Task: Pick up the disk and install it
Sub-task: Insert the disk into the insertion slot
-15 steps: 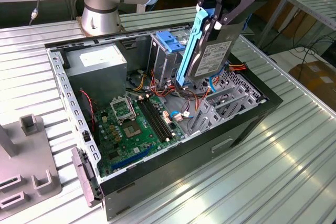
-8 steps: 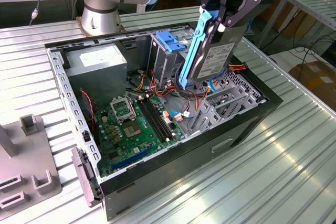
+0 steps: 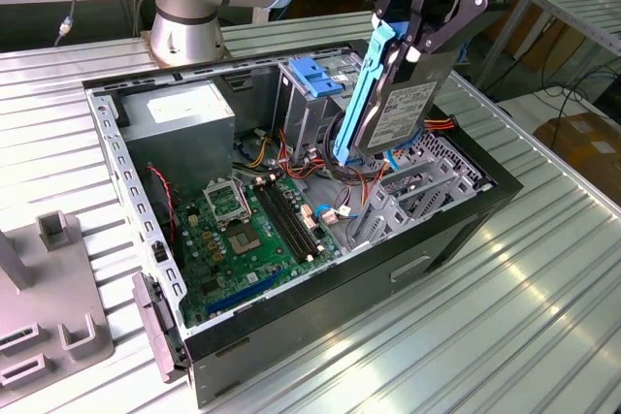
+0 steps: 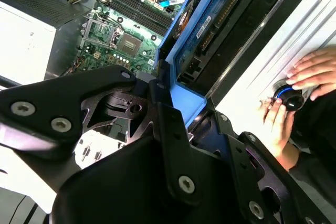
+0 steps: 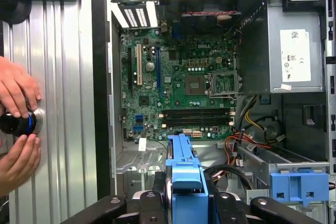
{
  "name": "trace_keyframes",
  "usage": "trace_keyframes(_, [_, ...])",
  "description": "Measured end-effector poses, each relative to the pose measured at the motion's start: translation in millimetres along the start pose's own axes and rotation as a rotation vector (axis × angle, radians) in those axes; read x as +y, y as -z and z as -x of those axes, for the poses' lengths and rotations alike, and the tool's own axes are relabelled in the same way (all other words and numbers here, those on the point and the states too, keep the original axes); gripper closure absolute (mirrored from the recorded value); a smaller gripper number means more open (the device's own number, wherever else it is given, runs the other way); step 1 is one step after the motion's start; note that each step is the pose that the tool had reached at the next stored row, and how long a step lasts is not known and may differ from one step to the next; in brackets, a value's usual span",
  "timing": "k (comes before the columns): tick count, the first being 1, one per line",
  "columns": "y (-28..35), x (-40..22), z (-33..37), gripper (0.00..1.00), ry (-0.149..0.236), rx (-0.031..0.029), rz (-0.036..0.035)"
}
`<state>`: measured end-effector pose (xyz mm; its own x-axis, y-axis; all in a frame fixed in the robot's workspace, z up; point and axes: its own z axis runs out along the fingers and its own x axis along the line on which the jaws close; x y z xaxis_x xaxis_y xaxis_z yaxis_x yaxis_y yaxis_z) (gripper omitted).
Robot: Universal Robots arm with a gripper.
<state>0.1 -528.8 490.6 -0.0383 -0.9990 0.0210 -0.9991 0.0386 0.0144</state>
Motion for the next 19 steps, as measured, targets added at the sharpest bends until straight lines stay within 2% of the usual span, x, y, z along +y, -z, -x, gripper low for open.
trace_keyframes(8, [0.0, -0.5, -0.3, 0.63, 0.0, 0.0, 0.0])
trace_keyframes(14, [-0.6, -5.9, -1.2, 0.63, 0.0, 0.0, 0.0])
trace_keyframes(19, [-5.8, -9.0, -10.8, 0.63, 0.0, -0.0002, -0.0001])
